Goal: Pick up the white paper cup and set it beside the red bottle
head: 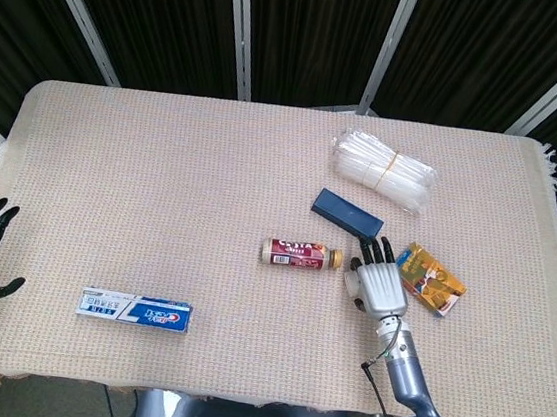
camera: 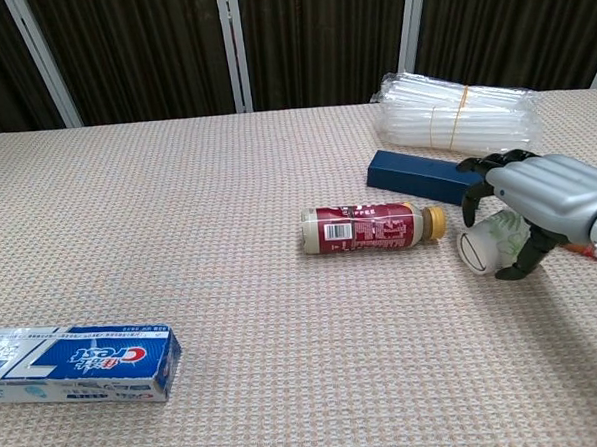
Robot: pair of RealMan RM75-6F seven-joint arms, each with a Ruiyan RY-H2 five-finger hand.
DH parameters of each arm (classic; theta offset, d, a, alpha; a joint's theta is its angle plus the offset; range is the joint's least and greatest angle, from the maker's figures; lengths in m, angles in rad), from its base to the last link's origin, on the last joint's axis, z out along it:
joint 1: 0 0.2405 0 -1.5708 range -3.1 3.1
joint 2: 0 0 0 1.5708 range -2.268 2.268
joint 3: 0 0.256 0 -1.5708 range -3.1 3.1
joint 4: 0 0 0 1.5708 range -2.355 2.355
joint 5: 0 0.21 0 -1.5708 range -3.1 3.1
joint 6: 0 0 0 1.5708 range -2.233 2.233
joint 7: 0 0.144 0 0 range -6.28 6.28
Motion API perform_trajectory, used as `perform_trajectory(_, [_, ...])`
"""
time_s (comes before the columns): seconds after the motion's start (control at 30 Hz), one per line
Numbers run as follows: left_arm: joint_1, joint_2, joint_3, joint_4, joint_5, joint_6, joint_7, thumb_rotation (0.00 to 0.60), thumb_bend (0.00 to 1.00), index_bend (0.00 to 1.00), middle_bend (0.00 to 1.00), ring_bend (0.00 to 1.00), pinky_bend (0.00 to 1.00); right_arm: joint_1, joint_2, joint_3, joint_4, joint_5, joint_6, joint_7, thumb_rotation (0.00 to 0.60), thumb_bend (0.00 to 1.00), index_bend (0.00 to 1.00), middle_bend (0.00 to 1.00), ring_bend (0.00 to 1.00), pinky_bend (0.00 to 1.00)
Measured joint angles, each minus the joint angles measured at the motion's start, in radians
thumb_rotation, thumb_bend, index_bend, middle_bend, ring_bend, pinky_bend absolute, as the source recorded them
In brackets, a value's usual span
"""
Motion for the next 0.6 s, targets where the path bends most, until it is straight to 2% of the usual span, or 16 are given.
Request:
perform_trajectory(0.3, [0.0,0.001,0.0,0.0,0.0,-0.001,-0.001,0.6,0.09,0.0,0.0,0.0,0.0,-0.013,-0.025,0.005,0.046,-0.058,0.01,0.022,0.6,0.13,0.51,0.16,0.0,0.0])
perform_trajectory(0.47, [0.0,0.001,0.0,-0.001,0.0,-0.001,-0.001,0.6,0.09,0.0,0.0,0.0,0.0,-0.018,-0.018,0.021,0.002,-0.069,0.016,0.043,0.6,0.13,0.51,0.16,0.0,0.0])
perform_trajectory(0.6, [0.0,0.0,0.0,0.0,-0.001,0.001,0.002,0.6,0.09,0.0,0.0,0.0,0.0,-0.027,-0.008,0.057,-0.071,-0.053,0.012,0.118,0.6,0.13,0.51,0.16,0.0,0.0])
